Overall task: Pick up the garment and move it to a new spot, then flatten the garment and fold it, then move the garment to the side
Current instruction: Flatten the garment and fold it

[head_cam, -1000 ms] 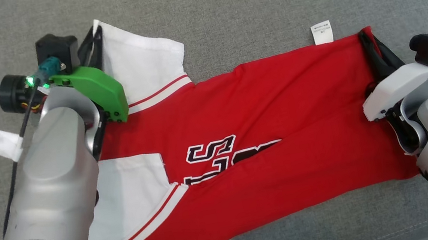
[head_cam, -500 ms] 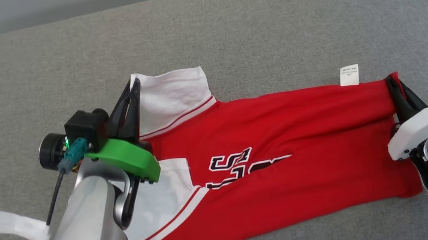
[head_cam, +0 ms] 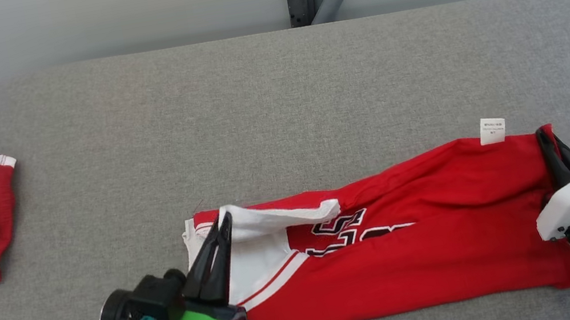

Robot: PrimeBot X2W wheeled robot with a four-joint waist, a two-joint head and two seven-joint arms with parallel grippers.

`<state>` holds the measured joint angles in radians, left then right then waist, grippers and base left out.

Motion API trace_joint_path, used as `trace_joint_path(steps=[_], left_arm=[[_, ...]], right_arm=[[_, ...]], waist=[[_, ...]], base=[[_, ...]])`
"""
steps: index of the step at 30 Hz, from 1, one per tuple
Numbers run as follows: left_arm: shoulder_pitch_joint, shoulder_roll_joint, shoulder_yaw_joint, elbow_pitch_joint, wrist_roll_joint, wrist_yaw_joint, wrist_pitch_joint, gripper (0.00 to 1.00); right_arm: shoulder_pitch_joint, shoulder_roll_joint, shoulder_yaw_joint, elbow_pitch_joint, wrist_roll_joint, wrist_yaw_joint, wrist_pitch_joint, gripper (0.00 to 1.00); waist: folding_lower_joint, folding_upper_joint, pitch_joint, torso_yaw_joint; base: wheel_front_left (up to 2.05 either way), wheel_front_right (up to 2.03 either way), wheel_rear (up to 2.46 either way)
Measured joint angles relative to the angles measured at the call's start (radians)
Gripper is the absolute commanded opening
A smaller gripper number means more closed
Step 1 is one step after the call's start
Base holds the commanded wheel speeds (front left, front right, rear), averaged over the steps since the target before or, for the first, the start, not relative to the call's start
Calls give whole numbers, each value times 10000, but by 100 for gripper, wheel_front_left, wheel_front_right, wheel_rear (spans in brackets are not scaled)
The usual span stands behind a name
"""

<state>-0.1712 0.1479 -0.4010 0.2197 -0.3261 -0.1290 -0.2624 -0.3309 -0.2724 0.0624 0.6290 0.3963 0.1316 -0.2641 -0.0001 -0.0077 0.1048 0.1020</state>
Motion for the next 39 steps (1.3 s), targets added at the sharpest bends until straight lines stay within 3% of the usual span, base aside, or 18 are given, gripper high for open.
trace_joint_path(steps=[16,29,39], left_arm=[[1227,-52,-115,159,-393,0,0,0],[1433,-268,29,1047,-447,0,0,0],[1758,-337,19,1129,-439,0,0,0]], right_arm=[[600,-215,-539,157,-184,0,0,0],[999,-228,-750,165,-322,0,0,0],[1770,123,-1093,-291,-387,0,0,0]], waist=[[0,0,-255,578],[0,0,-260,501],[0,0,-532,497]], base=[[0,0,0],[0,0,0],[0,0,0]])
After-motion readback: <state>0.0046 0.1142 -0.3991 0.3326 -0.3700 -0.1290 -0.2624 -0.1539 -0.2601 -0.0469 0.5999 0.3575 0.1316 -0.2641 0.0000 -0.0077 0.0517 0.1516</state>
